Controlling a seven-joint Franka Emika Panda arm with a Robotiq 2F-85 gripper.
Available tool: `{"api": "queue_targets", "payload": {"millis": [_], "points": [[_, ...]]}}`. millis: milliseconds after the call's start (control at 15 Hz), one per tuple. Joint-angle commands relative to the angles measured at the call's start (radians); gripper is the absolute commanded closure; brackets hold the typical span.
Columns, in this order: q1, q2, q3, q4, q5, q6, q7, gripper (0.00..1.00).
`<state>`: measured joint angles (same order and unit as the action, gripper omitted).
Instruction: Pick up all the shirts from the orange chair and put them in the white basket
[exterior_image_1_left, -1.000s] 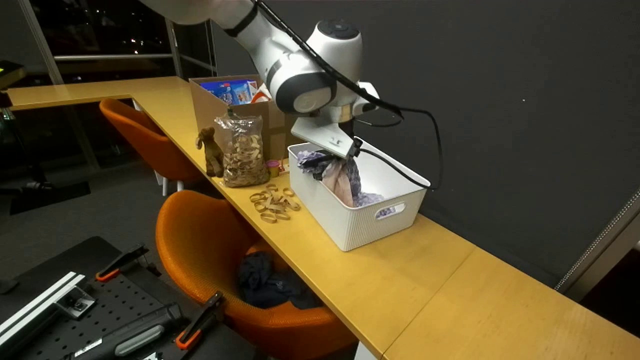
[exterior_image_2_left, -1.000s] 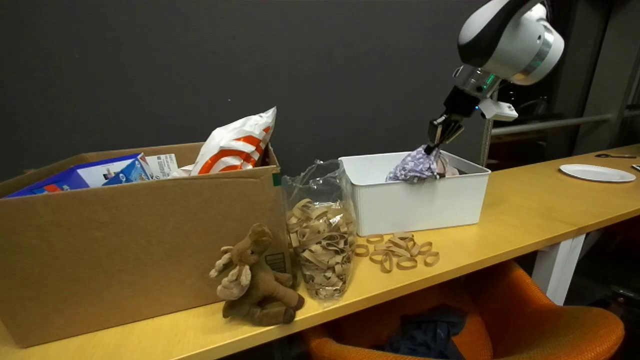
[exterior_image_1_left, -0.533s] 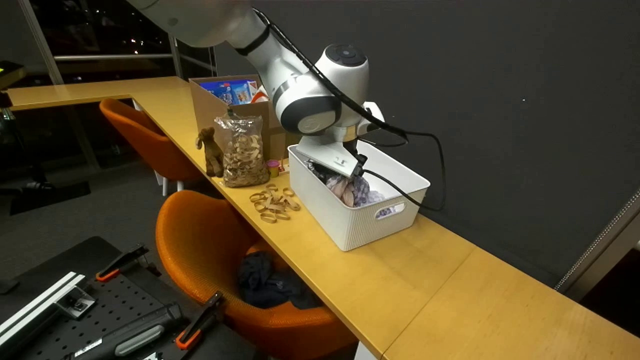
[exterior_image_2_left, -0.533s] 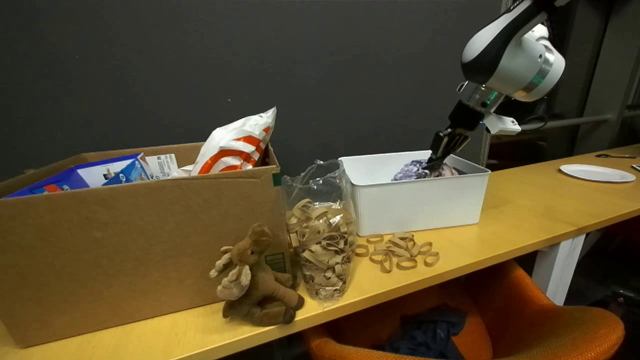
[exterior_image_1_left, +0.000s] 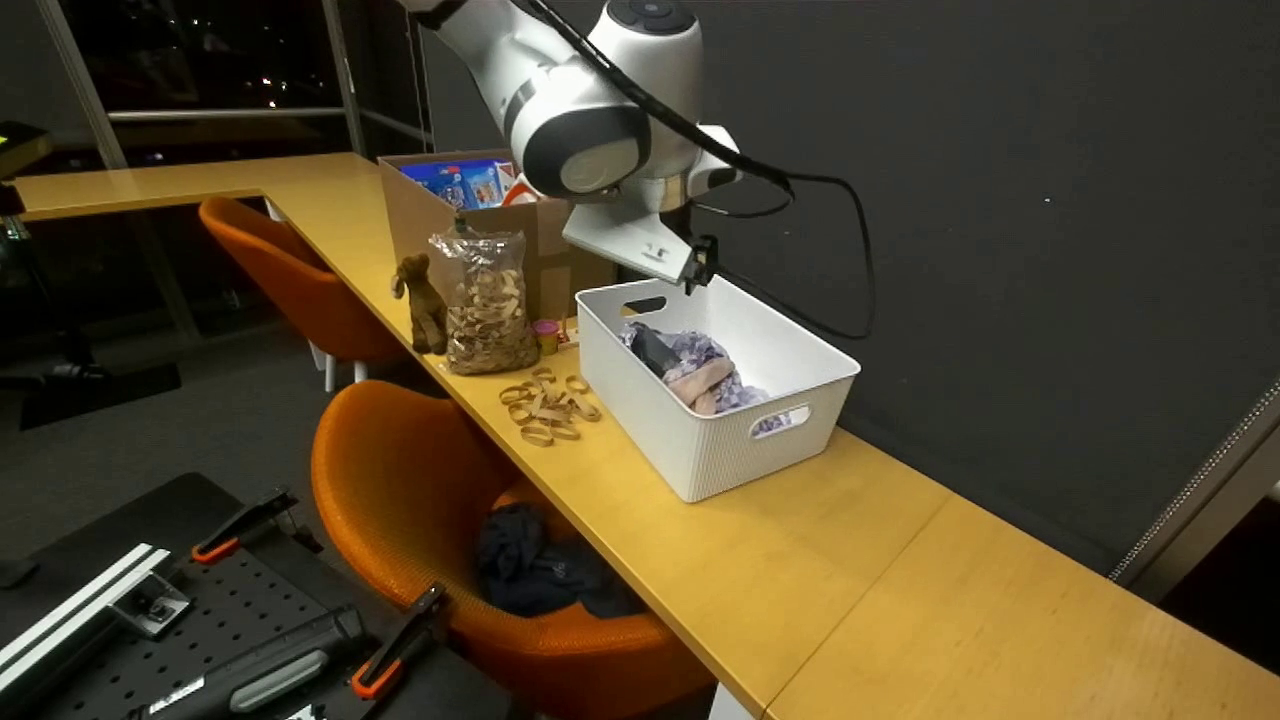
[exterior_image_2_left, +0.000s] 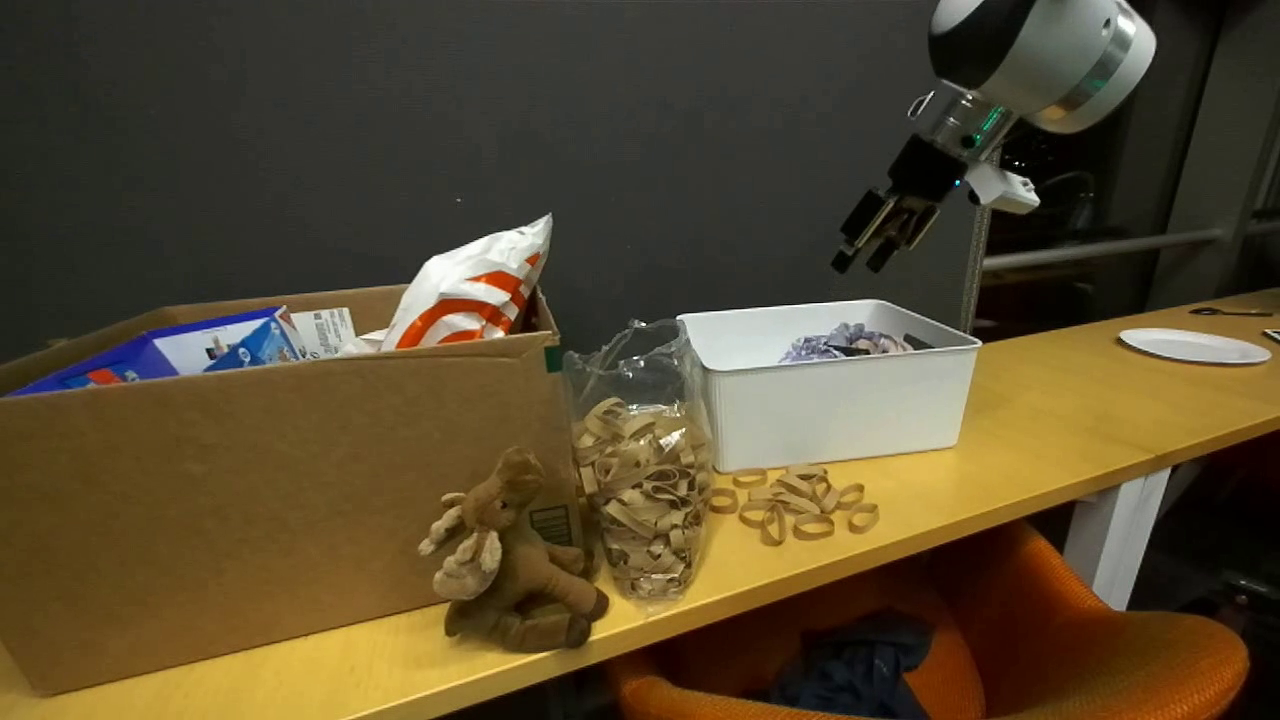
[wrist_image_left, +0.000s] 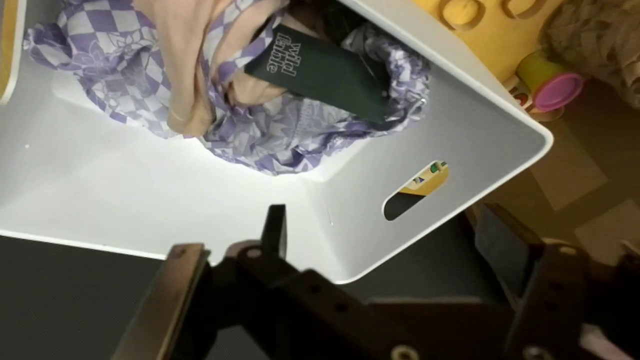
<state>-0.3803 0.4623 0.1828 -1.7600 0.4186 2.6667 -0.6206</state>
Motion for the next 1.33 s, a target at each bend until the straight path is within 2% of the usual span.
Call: {"api": "queue_targets", "payload": {"millis": [0, 333, 533, 867, 1267], "points": [[0.032, -0.188, -0.001, -0.201, 0.038, -0.05, 0.057, 0.0], [0.147, -0.401, -0.048, -0.463, 0.022, -0.187, 0.189, 0.0], [0.215, -0.47, -0.082, -0.555, 0.021, -0.231, 0.25, 0.0], [0.29, -0.427, -0.119, -0.617, 0.053, -0.27, 0.271, 0.0], [0.305, -0.343, -0.123, -0.649, 0.142, -0.273, 0.24, 0.0]]}}
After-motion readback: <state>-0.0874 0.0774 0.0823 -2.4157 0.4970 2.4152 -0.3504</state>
